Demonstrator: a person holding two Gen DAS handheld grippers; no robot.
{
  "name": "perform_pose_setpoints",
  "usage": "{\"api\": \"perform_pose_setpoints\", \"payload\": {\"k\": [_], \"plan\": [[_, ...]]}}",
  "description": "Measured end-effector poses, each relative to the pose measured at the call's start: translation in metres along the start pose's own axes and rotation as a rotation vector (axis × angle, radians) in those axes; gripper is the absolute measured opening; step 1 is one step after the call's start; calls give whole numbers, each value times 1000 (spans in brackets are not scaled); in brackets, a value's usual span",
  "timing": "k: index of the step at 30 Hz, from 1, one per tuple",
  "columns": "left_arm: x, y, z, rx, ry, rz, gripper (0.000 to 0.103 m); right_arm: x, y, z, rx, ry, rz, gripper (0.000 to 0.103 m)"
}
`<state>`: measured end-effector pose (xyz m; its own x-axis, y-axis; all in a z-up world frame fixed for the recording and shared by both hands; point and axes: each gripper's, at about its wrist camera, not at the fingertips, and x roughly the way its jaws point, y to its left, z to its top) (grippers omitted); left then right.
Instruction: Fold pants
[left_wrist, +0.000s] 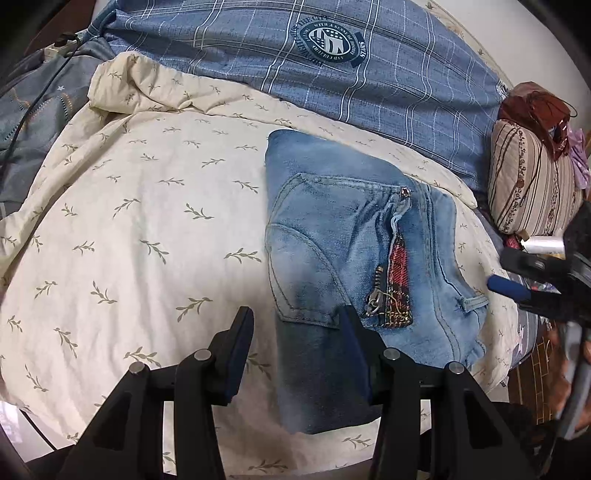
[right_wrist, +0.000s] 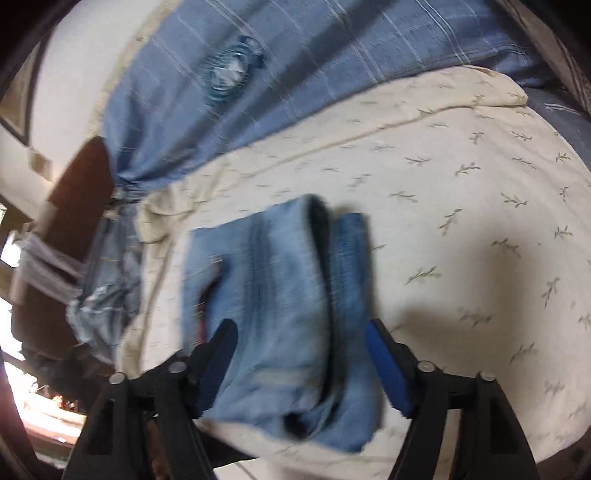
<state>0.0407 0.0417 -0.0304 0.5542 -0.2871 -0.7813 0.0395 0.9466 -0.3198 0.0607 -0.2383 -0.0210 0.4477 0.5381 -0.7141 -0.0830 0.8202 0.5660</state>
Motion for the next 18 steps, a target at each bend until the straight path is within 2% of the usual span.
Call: {"api": "perform_pose_setpoints", "payload": {"k": [4,5,6,7,8,9,11,13,14,15,18], "plan": [[1,1,-2,-11,1,4,54,17,2,-21,-29,57,-71,82],[1,2,-2,-14,1,11,55,34,-2,-29,-25,128,-70,80],[1,3,-2,-17,3,12,60,44,1,-37,-58,153,-74,70],[1,4,-2,-22,6,6,62,44,5,-40,-94,142,-98,67],[0,5,-2,-28,12,0,62,43,6,-41,-94,134,-108,56],[-2,6,-2,-36,16,-4,62,38,11,-40,-95,126,-109,52],[-8,6,-2,-40,17,-15,62,35,24,-40,-153,128,-157,51],[-17,9,0,-48,-4,-46,62,37,31,-39,-176,150,-171,61],[-19,11,3,-55,-12,-49,62,38,29,-36,-160,173,-155,69],[-20,15,7,-72,-21,-52,64,36,25,-32,-144,174,-127,69],[-15,28,23,-130,-38,-65,67,13,14,-14,-90,81,-44,77]]}}
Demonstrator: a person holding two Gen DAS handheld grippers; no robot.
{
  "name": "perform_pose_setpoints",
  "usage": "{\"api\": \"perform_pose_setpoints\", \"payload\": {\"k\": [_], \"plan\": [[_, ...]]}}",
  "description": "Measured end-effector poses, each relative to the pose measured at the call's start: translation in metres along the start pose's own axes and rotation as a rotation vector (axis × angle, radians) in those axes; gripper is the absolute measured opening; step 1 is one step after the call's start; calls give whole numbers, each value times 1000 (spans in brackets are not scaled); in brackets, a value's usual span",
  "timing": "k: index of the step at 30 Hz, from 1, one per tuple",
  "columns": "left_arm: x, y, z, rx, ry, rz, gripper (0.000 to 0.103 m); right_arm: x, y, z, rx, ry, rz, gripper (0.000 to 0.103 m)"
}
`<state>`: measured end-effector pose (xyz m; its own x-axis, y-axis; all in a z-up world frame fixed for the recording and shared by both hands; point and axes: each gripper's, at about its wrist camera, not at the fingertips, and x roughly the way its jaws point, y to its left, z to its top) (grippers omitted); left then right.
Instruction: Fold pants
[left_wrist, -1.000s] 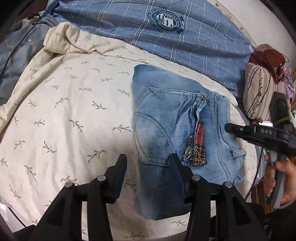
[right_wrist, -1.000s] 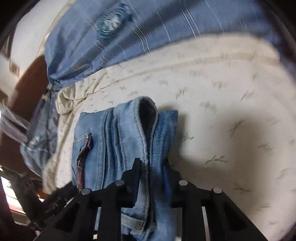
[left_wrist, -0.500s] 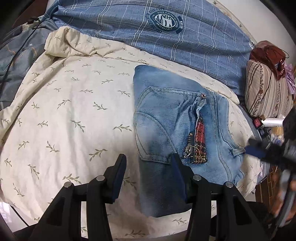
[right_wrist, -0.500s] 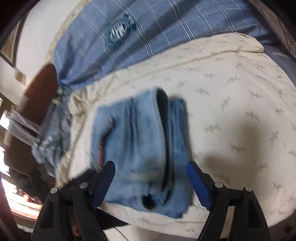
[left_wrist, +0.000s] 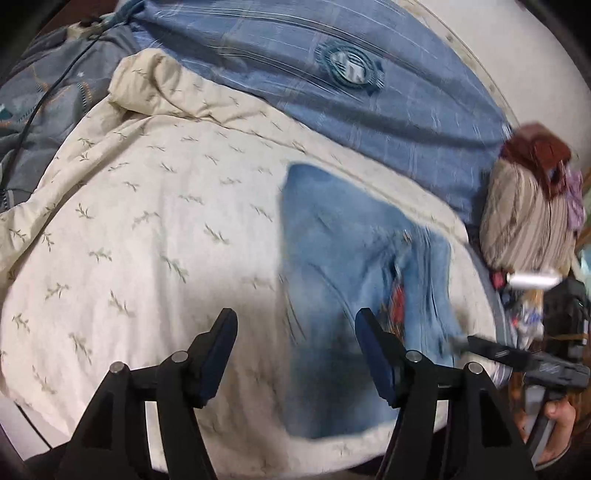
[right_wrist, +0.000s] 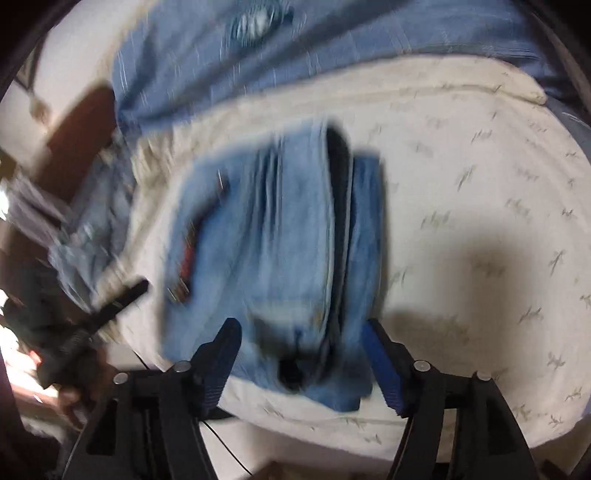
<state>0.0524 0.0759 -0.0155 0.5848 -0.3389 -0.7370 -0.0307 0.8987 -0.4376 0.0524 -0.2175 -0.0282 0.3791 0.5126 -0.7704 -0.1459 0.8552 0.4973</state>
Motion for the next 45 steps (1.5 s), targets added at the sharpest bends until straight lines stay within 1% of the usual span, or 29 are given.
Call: {"api": "perform_pose_setpoints", "payload": {"k": [1,2,3,4,5,7,9,10,11,12,13,14,15,16,17,18,20,23,26,28,31,33,37,40,42,43,45], "plan": [[4,3,6,-14,7,-9,67,-8,-5,7,20,-41,21,80],[11,5,12,-34,23,-29,67,-14,-9,16,36,-75,22,84],[17,7,15,-52,38,-40,67,-17,-16,23,53,-96,21,85],[23,8,18,-67,57,-52,67,-15,-21,28,69,-97,26,85],[32,8,20,-75,80,-71,67,-9,-27,33,88,-86,29,85],[43,8,21,-89,103,-59,67,10,-39,37,123,-32,51,85],[54,8,19,-97,130,-73,67,34,-44,33,155,26,77,84],[57,7,17,-102,136,-73,67,38,-48,27,154,43,98,82],[59,4,16,-94,133,-69,67,43,-44,24,136,41,103,73],[60,1,16,-78,129,-66,64,45,-39,21,104,35,95,66],[60,-4,16,-53,129,-63,45,47,-35,19,83,40,74,63],[62,-10,16,-24,140,-69,40,49,-31,20,62,43,49,56],[61,-18,16,9,129,-42,34,50,-26,20,46,47,41,46],[60,-25,15,42,124,-23,30,50,-21,20,31,44,33,41],[58,-33,15,75,112,4,28,49,-14,20,8,41,25,33],[54,-40,15,98,100,20,25,46,-9,19,-14,36,15,27],[47,-50,17,138,79,23,24,38,0,18,-39,21,10,24],[25,-67,26,207,17,7,23,23,8,21,-56,1,38,24],[-1,-76,47,243,-36,-5,23,4,18,29,-77,-42,51,24],[-13,-80,61,253,-76,-11,23,-10,25,41,-77,-83,73,24],[-24,-81,81,251,-110,-16,24,-25,38,64,-102,-128,81,24],[-22,-80,94,238,-122,-16,24,-30,45,78,-115,-145,83,24],[-9,-71,106,213,-121,-12,24,-21,45,97,-123,-153,79,24],[15,-60,104,184,-95,4,24,5,37,103,-97,-132,84,24],[37,-48,98,163,-64,16,25,25,26,102,-85,-114,88,24],[46,-43,95,149,-46,19,27,38,18,100,-65,-94,87,24],[72,-28,83,101,29,44,31,61,4,95,-28,-64,72,28]]}}
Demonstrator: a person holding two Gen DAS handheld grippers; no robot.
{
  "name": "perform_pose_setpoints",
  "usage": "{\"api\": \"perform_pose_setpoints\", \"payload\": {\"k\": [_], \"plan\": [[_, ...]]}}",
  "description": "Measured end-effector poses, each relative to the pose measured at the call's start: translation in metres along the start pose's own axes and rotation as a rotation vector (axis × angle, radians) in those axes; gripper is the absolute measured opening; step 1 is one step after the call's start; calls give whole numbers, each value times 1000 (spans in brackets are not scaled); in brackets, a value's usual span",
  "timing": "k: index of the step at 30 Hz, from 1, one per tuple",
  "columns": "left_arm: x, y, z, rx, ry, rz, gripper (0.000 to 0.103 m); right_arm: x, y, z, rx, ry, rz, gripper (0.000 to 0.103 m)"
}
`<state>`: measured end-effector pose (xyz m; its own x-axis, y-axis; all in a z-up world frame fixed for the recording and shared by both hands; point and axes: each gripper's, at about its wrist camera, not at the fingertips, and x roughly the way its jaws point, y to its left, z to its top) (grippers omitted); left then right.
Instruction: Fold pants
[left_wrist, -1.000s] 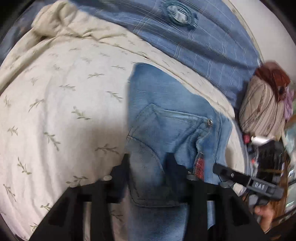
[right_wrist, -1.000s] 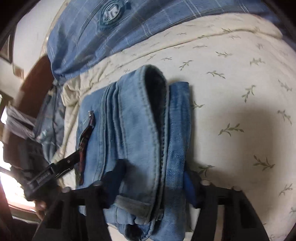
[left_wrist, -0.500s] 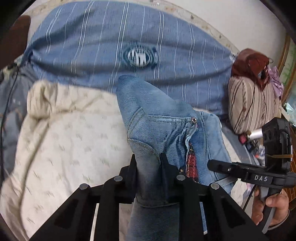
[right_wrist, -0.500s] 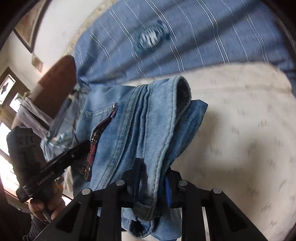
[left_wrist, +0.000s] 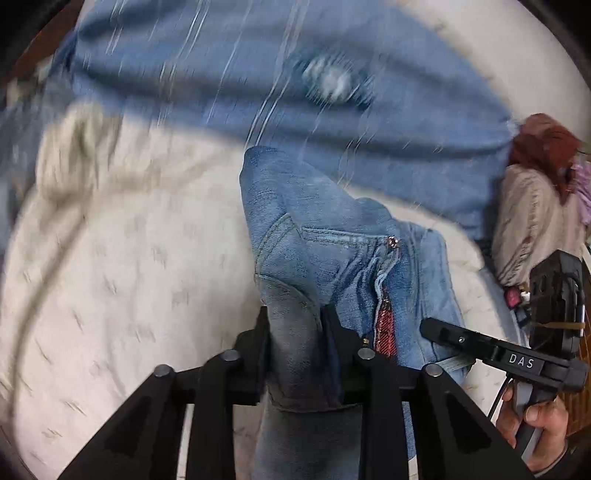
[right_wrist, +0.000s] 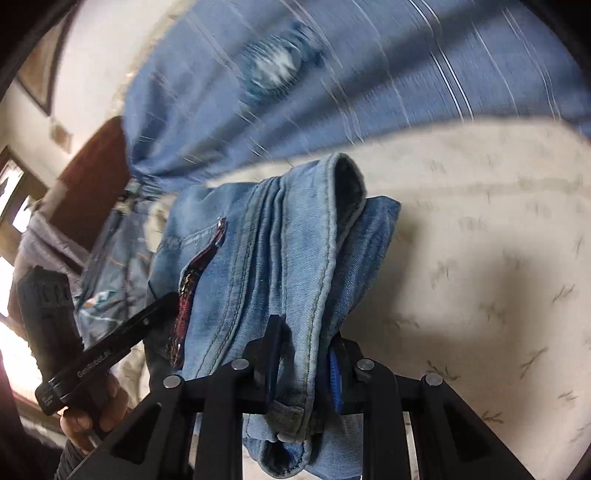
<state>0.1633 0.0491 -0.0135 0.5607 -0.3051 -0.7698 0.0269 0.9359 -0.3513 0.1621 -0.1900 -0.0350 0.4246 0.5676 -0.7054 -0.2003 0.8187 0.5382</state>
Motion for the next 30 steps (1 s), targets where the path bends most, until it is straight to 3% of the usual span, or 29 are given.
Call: {"api": "perform_pose_setpoints", "payload": {"k": [1,3,4,7,11,13,15,17,18,22,26,30], "plan": [[12,5,-9,-4,15,53,41,12,-8,-4,16,19,-22,31],[13,9,-17,-5,-26,97,57,23,-22,-15,49,14,-55,60],[9,10,-18,-13,-35,124,67,22,-23,-17,60,11,-45,60],[-11,11,-17,-25,-40,117,69,5,-11,-17,16,-18,-80,61],[-53,2,-38,21,-164,159,74,-38,10,-25,-38,-144,-86,62],[-55,-4,-48,37,-176,167,80,-48,22,-38,-82,-181,-83,65],[-38,-9,-61,59,-129,221,81,-36,27,-53,-126,-153,-131,70],[-21,-11,-68,85,-79,253,82,-5,20,-63,-150,-44,-200,72],[-21,-12,-71,90,-95,268,82,7,14,-69,-147,-8,-225,74],[-51,-21,-70,110,-127,269,82,-30,26,-68,-161,-105,-228,74],[-89,-36,-83,158,-216,284,89,-76,40,-87,-234,-235,-279,91],[-109,-41,-97,143,-233,285,94,-88,44,-114,-259,-249,-328,100]]}}
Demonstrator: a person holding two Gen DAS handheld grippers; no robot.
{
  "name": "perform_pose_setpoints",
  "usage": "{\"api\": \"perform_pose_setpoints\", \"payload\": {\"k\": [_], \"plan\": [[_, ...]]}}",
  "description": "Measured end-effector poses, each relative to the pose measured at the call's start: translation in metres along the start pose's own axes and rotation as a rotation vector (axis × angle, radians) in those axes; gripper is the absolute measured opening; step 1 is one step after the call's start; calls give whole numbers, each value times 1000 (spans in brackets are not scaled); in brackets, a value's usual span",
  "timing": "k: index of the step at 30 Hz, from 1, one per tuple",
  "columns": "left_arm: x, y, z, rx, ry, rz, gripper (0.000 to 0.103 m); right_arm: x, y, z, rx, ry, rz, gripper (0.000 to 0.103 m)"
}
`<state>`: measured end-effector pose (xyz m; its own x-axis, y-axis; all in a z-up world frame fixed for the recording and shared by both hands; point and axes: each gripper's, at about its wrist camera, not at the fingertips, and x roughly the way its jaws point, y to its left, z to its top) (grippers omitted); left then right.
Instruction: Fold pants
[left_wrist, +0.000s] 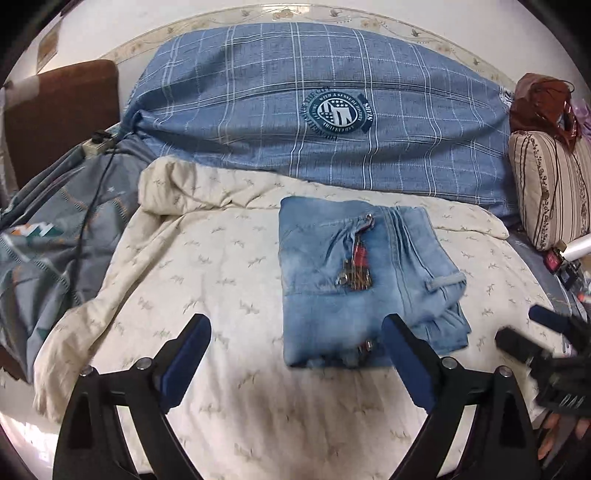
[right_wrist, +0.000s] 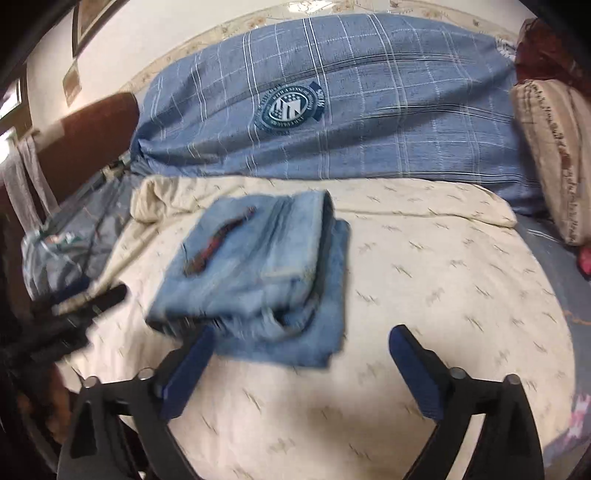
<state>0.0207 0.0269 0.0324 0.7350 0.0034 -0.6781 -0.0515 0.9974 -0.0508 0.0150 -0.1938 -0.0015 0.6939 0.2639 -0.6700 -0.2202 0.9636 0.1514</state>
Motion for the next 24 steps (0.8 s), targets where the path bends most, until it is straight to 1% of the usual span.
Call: {"api": "perform_pose_setpoints", "payload": {"k": [2,5,8,11,18,24], "plan": [[-8,0,-5,-9,0,-8,94,-3,1,-12,-6,-4,-25,103],[-15,-2,-11,-13,5,8,94,-9,1,-28,-11,-4,-48,103],[-18,-4,-16,-13,17,13,94,-15,3,-36,-35,-30,-74,103],[-16,-6,-17,-6,29,12,94,-16,7,-35,-48,-36,-76,103],[-16,-11,-14,10,30,19,94,-24,12,-27,-62,-70,-75,103],[-11,-13,-13,4,50,4,94,-32,20,-20,-100,-108,-102,103]]}}
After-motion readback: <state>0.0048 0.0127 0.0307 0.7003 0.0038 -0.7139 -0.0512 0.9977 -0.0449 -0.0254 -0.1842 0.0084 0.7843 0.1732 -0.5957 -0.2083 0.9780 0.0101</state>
